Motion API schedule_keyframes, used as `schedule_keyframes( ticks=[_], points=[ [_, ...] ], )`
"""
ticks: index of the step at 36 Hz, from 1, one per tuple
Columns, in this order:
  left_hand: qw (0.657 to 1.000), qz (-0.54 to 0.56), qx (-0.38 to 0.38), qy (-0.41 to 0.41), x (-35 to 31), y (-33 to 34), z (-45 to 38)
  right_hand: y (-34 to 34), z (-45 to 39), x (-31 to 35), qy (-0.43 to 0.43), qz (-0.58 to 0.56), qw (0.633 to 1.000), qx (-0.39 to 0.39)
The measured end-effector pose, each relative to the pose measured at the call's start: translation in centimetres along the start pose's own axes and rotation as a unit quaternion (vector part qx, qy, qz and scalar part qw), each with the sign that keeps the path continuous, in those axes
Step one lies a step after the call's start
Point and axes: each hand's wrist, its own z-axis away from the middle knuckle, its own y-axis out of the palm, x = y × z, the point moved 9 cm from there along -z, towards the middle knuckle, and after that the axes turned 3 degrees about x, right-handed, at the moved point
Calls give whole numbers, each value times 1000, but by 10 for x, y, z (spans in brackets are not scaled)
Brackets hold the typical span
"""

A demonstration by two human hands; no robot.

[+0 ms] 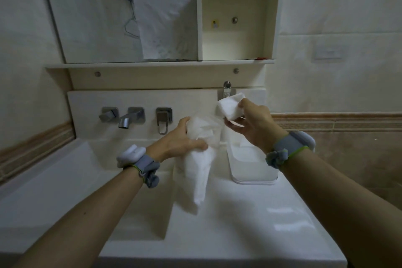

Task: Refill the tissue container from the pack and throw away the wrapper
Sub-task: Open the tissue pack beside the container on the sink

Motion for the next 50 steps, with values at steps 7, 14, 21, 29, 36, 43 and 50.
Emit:
schedule_keyframes(
  ticks=[7, 14, 21, 29, 36, 43, 50],
  points=[
    [979, -154, -76, -109, 13, -15, -1, -15, 0, -5, 5, 189, 981, 35],
    [958, -221, -49, -174, 9, 9, 2, -12, 7, -21, 4, 323, 940, 106],
    [958, -227, -69, -163, 10, 31, -5, -17, 5, -10, -132, 454, 877, 86],
    [955, -237, -58, -170, 14, 36, -7, -25, 3, -25, -94, 473, 866, 131],
    [985, -96, -128, 63, -47, 23, -8, -28, -2, -19, -118, 464, 866, 144],
    [988, 41, -81, 121, -64, 43, -11, -29, -3, -5, -136, 394, 898, 140],
    [974, 212, 41, 75, -60, 63, -19, -39, -2, -11, -45, 249, 946, 202]
  ],
)
